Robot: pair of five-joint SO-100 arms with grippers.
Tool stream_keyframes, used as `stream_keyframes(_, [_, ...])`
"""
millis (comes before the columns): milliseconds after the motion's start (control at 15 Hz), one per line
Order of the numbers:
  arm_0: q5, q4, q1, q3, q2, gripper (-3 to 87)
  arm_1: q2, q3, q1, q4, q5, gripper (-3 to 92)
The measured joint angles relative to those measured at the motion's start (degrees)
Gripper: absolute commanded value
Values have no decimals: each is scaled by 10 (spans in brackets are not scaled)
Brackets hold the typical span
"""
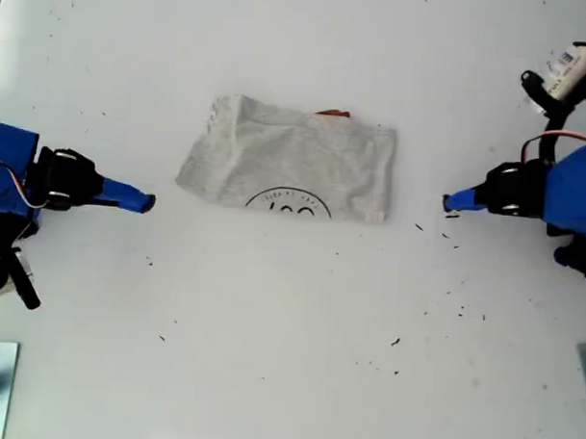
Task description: Fold t shirt
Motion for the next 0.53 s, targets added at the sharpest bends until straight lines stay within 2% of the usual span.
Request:
stream_keyframes(133, [0,3,15,0,2,113,5,0,-1,0,-33,37])
stream_keyframes(200, [0,4,24,0,2,113,5,0,-1,0,-105,38])
stream_keyframes(333, [0,4,24,0,2,113,5,0,-3,3,-303,38])
stream_keyframes(533, [0,4,24,0,2,113,5,0,-5,8,-339,38])
